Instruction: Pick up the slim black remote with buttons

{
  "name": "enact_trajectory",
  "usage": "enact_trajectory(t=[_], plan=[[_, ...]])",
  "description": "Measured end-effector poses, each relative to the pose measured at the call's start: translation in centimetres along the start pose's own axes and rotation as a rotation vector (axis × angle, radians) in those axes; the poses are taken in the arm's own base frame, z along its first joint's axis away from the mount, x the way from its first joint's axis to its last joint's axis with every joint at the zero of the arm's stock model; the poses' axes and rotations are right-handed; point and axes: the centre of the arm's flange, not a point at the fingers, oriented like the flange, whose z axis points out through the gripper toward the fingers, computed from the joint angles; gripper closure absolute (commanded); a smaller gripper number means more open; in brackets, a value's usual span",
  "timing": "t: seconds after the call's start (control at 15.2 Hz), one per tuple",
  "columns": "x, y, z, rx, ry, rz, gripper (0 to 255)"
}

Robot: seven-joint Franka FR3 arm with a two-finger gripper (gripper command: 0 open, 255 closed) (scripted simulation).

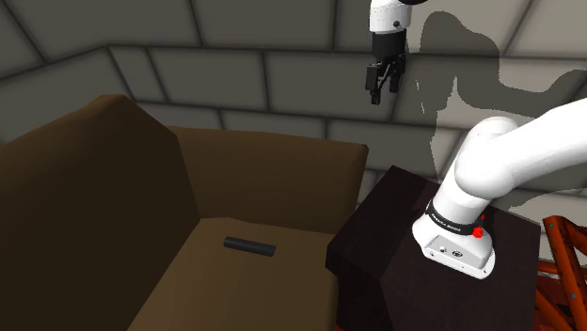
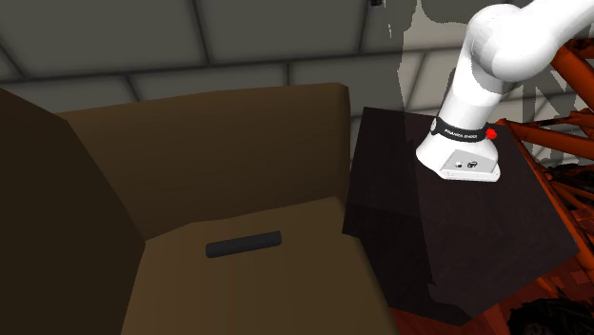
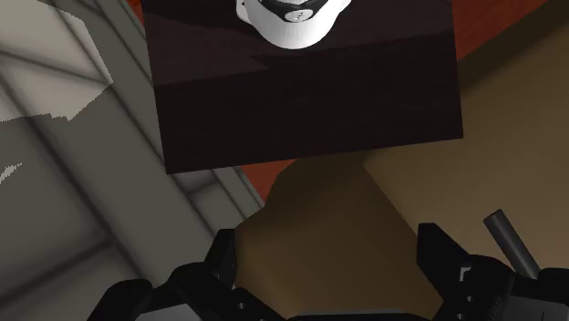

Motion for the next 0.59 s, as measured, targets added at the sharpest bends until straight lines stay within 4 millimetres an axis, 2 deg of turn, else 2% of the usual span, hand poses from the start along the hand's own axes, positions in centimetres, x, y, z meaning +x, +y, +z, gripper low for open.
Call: enact_trajectory(t=[0.2, 0.59], plan=[[0.8, -0.9, 1.1, 0.001, 0.002, -0.013, 0], [4.0, -4.9, 6.1, 0.006, 0.017, -0.074, 0]])
